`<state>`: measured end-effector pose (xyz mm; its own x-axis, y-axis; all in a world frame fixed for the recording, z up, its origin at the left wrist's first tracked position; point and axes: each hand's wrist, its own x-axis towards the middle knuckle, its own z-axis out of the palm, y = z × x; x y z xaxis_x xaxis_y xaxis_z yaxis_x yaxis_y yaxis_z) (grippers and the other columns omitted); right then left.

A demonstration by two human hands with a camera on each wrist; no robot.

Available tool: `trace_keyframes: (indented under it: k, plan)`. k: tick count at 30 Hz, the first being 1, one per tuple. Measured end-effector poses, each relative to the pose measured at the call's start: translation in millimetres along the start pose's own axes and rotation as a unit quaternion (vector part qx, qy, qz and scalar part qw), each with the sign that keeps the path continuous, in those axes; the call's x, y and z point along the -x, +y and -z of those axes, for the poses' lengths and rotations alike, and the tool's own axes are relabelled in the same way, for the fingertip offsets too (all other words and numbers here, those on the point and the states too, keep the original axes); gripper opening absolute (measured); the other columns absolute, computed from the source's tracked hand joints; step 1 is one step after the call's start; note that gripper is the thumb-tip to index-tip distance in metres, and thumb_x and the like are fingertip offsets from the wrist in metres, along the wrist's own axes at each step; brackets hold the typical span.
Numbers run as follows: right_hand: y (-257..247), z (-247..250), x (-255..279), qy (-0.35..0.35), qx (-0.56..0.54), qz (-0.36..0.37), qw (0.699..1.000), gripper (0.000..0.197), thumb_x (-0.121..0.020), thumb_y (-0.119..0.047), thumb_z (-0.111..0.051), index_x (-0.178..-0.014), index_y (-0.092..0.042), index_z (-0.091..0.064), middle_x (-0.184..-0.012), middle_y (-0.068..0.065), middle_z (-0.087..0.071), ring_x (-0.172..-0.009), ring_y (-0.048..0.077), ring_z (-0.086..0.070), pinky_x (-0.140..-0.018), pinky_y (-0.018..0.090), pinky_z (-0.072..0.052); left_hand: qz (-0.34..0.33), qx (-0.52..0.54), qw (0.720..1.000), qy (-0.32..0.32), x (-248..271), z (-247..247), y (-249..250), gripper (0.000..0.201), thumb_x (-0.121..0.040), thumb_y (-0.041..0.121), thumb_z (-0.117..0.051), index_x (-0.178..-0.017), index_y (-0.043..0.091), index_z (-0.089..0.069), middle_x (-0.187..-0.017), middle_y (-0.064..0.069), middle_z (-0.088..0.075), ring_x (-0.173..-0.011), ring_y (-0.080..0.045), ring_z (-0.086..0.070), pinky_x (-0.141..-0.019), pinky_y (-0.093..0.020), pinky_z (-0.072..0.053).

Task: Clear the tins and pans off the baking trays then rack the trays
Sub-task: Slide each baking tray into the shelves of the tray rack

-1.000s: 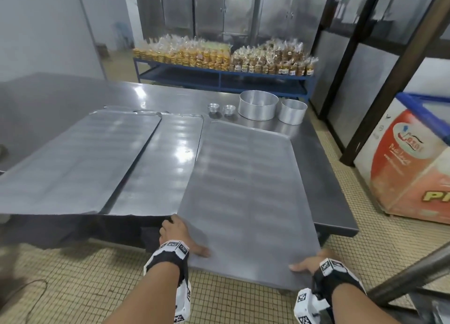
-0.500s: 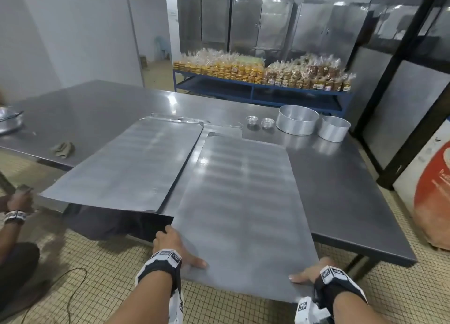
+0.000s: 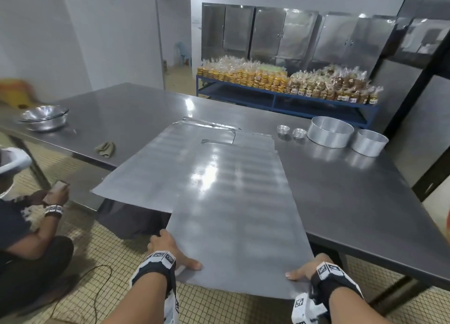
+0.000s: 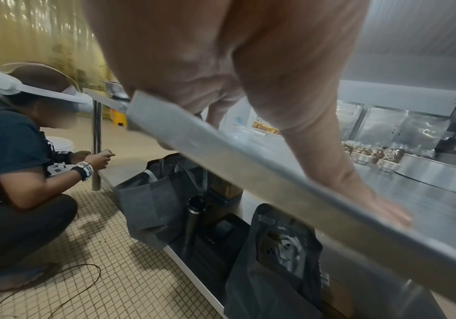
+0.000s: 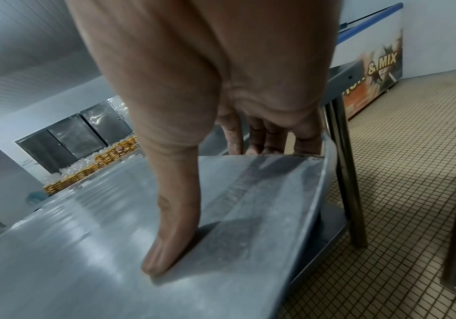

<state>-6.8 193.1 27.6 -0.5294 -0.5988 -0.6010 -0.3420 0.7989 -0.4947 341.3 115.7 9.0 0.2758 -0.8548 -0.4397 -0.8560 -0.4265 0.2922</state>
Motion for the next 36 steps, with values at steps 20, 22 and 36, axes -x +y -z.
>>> trace_keyframes:
  k: [20, 22, 36]
  plan:
    - [-125.3, -71.5, -2.6, 0.02, 0.065, -0.005, 0.998, 0.09, -0.046, -0.029, -0.101, -0.12, 0.0, -0.058, -0.092, 0.01, -0.066, -0.079, 0.026, -0.065, -0.074, 0.028, -0.048, 0.036, 0.082, 0.995, 0.053, -118.2, 66.8, -58.5, 0.109, -0.058, 0.073, -0.072, -0.135, 0.001, -0.044, -0.133, -0.016, -0.051, -0.124, -0.034, -0.05, -0.098, -0.044, -0.049]
    - [-142.8, -75.8, -12.1, 0.034, 0.06, -0.009, 0.998, 0.106, -0.044, -0.032, -0.101, -0.131, 0.002, -0.05, -0.109, 0.014, -0.066, -0.095, 0.03, -0.065, -0.077, 0.029, -0.049, 0.044, 0.07, 0.994, 0.074, -138.8, 72.8, -54.6, 0.102, -0.059, 0.076, -0.069, -0.128, 0.002, -0.053, -0.126, -0.015, -0.058, -0.117, -0.033, -0.055, -0.096, -0.041, -0.05]
    - [-236.5, -116.4, -61.7, 0.012, 0.069, 0.012, 0.997, 0.101, -0.045, -0.036, -0.1, -0.127, 0.0, -0.054, -0.101, 0.009, -0.063, -0.083, 0.025, -0.056, -0.073, 0.026, -0.046, 0.108, 0.027, 0.991, 0.079, -262.0, 116.0, -42.2, 0.083, -0.062, 0.07, -0.073, -0.118, 0.01, -0.062, -0.121, -0.016, -0.056, -0.113, -0.034, -0.05, -0.093, -0.043, -0.045]
